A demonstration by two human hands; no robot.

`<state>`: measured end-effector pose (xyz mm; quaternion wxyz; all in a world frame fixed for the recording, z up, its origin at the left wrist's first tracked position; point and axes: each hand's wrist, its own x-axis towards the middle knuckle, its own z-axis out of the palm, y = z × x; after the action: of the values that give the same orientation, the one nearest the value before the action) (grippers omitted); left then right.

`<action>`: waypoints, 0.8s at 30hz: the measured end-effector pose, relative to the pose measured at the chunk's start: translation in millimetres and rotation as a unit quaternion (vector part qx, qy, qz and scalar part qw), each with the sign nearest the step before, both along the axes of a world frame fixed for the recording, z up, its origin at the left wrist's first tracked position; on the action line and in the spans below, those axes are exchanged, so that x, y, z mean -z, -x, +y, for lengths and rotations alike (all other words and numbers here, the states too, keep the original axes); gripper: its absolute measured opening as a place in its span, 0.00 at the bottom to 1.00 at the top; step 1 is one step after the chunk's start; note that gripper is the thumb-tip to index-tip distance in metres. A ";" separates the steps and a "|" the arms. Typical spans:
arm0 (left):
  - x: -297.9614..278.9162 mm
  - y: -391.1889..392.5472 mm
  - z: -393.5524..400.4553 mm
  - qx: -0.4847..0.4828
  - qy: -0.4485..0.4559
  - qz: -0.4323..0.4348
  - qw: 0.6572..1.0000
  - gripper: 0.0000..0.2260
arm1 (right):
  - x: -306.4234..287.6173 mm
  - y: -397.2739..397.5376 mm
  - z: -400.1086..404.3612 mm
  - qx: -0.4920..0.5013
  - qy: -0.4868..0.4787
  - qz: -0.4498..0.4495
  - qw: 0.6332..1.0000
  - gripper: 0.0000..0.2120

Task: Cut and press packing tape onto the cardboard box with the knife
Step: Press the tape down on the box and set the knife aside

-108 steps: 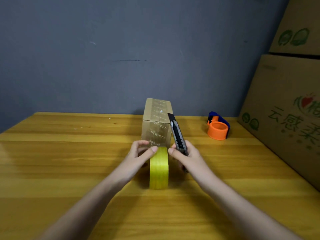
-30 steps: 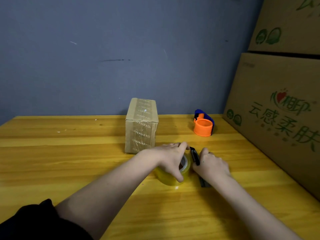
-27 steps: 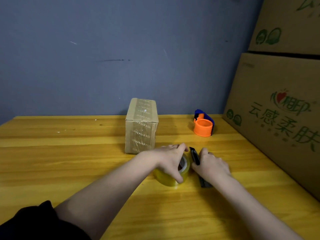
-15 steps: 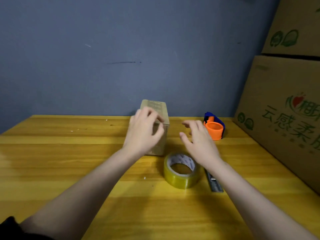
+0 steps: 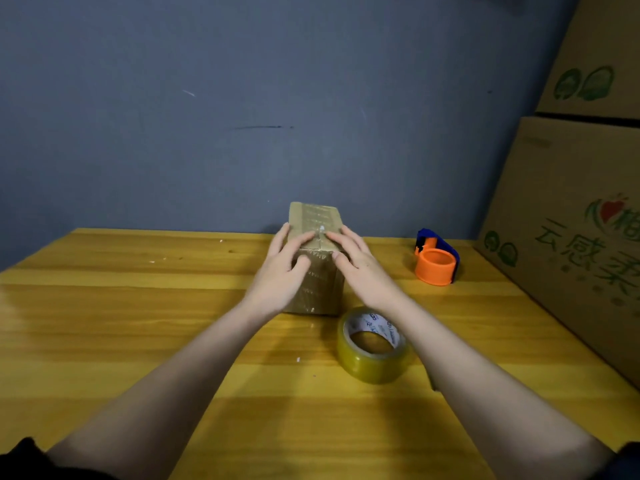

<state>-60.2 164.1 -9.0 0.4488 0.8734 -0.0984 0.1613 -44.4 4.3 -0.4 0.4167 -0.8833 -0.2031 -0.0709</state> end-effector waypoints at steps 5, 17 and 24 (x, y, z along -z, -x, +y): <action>-3.7 14.9 -0.7 -0.033 -0.003 0.001 0.999 0.19 | 2.6 4.4 -3.1 0.018 0.009 -0.040 0.999 0.19; 7.9 10.7 16.0 -0.002 0.034 -0.054 0.998 0.13 | 6.8 5.5 -7.6 0.049 0.111 -0.111 0.986 0.21; 14.1 0.9 21.4 0.035 0.038 -0.058 0.997 0.15 | 11.0 2.4 -8.4 0.021 0.119 -0.099 0.988 0.25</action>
<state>-61.1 185.5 -23.1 0.4802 0.8411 -0.1484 0.1999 -46.8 -4.1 -11.4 0.2848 -0.9193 -0.2316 -0.1421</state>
